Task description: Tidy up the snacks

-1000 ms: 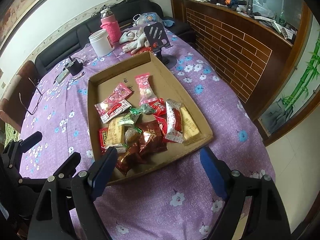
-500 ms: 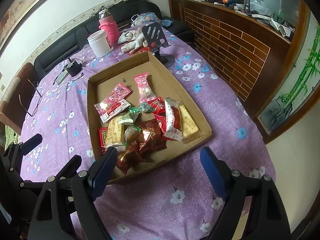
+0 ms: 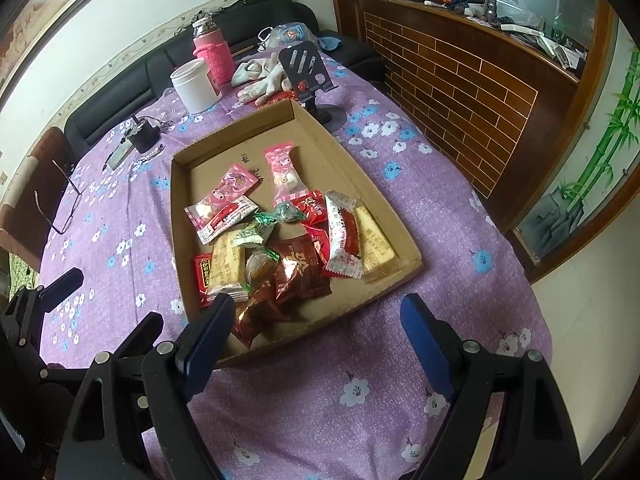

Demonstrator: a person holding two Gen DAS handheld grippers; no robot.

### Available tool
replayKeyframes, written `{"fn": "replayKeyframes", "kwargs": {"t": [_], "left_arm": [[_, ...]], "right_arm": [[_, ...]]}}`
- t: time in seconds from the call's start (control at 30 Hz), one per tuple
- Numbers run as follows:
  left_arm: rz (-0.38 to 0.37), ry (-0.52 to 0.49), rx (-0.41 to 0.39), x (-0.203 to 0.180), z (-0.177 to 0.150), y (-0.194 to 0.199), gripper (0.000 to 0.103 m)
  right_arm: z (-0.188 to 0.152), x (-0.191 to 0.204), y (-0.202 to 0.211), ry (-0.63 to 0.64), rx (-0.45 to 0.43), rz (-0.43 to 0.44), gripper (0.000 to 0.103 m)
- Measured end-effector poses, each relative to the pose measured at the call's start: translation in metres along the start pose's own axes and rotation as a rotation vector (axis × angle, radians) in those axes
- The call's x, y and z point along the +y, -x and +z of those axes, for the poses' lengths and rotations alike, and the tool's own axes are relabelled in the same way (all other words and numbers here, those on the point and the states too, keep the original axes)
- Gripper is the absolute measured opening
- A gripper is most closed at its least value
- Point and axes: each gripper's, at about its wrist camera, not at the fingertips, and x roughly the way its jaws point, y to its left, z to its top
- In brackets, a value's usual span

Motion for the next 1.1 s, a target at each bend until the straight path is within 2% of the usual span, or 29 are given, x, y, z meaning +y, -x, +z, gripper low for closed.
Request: {"fn": "replayKeyframes", "kwargs": {"t": [1.1], "left_arm": [[0.013, -0.027, -0.01, -0.0044, 0.0008, 0.0013, 0.102]], "right_arm": [[0.0009, 0.0033, 0.0002, -0.004, -0.004, -0.007, 0.084]]}}
